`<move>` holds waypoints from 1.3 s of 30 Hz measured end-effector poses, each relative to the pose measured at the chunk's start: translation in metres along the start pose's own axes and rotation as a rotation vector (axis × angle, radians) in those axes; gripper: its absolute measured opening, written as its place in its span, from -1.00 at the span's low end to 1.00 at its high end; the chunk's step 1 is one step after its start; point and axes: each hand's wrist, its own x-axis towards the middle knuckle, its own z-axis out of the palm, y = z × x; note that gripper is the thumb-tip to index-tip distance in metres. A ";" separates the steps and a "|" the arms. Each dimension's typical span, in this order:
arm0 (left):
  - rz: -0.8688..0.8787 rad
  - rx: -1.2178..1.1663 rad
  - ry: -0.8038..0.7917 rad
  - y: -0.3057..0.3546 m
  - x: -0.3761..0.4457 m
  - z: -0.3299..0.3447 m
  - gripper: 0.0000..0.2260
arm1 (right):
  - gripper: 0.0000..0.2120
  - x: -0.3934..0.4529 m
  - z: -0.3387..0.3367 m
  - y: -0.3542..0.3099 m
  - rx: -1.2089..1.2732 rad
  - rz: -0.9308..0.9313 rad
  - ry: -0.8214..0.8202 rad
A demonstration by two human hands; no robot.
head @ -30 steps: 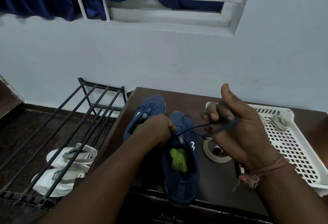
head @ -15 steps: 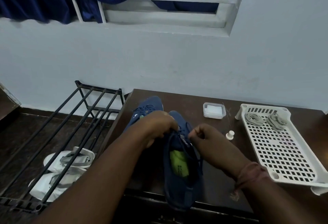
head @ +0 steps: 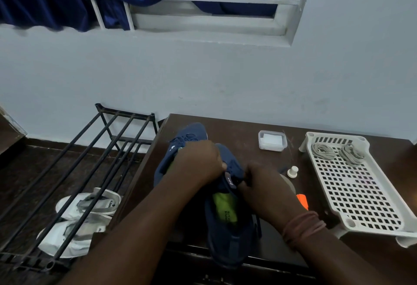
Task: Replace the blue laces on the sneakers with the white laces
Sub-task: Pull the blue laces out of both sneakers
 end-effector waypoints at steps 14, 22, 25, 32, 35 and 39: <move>0.000 0.144 -0.047 0.008 -0.010 -0.002 -0.74 | -0.94 0.003 0.003 0.006 -0.012 0.009 0.016; 0.026 0.126 0.024 0.022 -0.018 -0.007 -0.86 | -0.93 0.001 0.001 0.004 0.012 0.006 0.029; -0.028 -0.809 0.046 0.026 -0.019 -0.031 -0.87 | -0.85 0.000 0.000 0.005 0.004 0.006 0.060; 0.013 -1.731 0.343 -0.011 -0.012 -0.061 -0.90 | -0.95 0.000 0.002 0.005 0.037 -0.010 0.038; -0.078 -1.688 0.586 -0.020 -0.010 -0.065 -0.94 | -0.78 0.000 0.004 0.002 0.113 -0.011 0.011; -0.253 -0.831 0.677 -0.017 -0.010 -0.049 -0.82 | -0.61 0.000 0.010 -0.002 0.070 -0.080 -0.063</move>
